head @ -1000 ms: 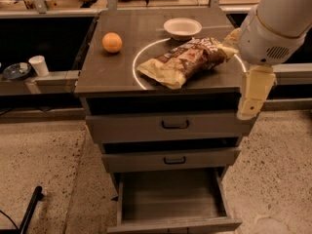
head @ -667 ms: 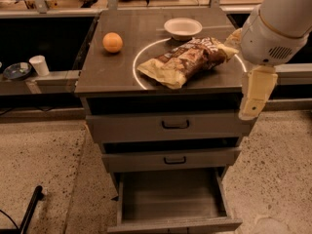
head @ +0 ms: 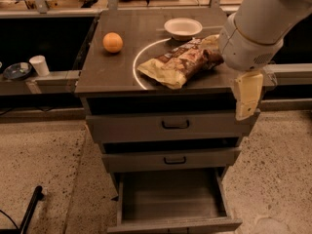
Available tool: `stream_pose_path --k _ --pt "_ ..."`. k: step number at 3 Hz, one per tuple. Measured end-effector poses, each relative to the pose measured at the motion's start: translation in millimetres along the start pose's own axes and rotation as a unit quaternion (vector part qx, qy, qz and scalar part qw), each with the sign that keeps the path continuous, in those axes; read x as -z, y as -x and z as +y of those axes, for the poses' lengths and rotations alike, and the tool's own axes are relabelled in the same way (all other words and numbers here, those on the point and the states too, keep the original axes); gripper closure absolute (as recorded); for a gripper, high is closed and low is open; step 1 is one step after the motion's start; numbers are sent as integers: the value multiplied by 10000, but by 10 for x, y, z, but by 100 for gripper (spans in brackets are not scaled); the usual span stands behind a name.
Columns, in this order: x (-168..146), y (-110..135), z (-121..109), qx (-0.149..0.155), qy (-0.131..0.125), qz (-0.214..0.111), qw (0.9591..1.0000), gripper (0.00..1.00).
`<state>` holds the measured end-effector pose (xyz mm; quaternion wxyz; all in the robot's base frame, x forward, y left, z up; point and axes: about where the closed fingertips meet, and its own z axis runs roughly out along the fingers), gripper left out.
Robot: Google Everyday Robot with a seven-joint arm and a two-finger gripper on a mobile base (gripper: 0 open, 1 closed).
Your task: Place brown chip bag into bottom drawer
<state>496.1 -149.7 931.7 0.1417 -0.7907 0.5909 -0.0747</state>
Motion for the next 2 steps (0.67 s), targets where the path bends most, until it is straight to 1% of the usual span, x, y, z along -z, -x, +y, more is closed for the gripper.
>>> stream_pose_path --k 1,2 --pt "10 26 -10 551 -25 3 9985 0" --pt "1 25 -16 546 -10 -28 9985 0"
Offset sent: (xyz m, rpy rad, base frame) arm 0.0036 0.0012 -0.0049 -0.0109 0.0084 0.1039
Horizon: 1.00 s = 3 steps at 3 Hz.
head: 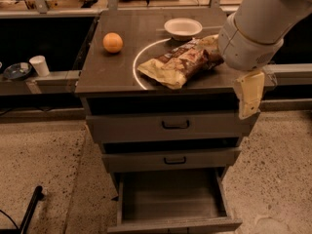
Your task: Place brown chip bag into bottom drawer
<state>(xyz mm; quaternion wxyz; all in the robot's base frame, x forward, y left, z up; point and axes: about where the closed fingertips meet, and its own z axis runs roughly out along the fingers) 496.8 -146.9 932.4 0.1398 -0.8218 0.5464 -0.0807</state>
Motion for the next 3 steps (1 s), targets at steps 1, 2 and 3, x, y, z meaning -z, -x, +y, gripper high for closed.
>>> stream_pose_path --k 1,2,3 --pt "-37 5 -170 351 -50 -137 9993 0" --pt "-94 -9 -476 980 -117 -290 9947 0" --pt "-222 -2 -763 1444 -186 -430 9884 0"
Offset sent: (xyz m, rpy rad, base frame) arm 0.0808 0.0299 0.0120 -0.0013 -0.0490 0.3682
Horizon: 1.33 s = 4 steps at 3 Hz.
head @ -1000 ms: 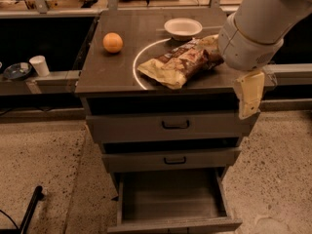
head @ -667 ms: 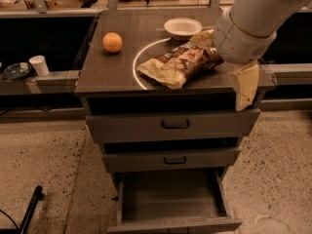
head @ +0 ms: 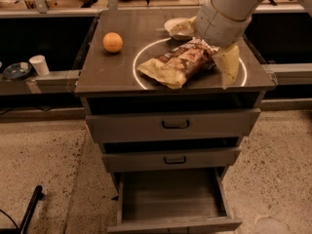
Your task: Place brown chip bag into bottom drawer
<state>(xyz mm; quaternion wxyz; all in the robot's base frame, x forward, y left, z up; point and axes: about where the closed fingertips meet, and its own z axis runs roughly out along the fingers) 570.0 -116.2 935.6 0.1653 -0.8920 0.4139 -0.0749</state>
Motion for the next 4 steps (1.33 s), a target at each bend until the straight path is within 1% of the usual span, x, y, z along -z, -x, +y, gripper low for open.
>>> stream_pose_path --k 1,2,3,4 --pt "-233 -135 -331 355 -143 -139 9992 0" --pt "-447 -299 -456 406 -147 -149 9990 0" --pt "-685 -592 -452 120 -35 182 9998 0" --pt "-923 -804 -382 -200 88 363 9991 17"
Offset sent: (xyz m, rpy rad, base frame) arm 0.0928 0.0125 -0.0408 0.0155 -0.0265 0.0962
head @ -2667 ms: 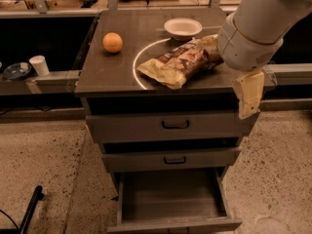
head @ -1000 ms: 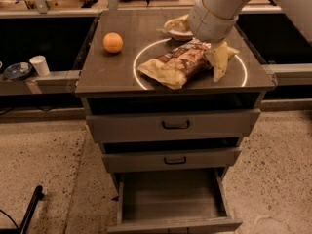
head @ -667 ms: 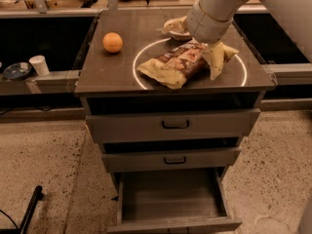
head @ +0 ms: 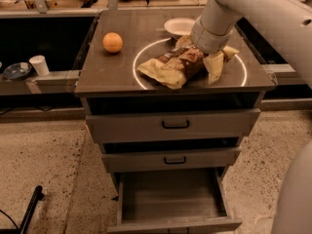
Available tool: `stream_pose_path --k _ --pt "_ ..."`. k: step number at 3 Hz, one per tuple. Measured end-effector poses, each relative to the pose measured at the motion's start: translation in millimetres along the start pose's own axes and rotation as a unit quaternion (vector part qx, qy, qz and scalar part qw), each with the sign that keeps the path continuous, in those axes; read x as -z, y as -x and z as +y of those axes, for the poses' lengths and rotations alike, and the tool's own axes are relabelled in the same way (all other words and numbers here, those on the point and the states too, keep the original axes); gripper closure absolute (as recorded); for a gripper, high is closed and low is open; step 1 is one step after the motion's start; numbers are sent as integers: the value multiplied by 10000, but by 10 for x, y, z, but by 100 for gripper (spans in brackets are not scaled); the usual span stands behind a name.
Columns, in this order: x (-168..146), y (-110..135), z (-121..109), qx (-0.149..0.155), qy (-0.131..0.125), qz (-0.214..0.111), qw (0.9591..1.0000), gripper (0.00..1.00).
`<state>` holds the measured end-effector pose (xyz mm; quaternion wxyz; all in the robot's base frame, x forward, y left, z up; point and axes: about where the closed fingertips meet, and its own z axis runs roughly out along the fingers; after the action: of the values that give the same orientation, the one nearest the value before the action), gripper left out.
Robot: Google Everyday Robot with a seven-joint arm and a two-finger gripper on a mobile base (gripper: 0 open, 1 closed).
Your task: Place brown chip bag into bottom drawer
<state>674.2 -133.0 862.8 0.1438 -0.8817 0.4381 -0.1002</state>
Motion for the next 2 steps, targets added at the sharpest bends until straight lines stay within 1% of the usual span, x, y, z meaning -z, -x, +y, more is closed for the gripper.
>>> stream_pose_path --k 1,2 --pt "-224 -22 49 -357 64 46 9993 48" --pt "-268 9 66 -593 45 23 9982 73"
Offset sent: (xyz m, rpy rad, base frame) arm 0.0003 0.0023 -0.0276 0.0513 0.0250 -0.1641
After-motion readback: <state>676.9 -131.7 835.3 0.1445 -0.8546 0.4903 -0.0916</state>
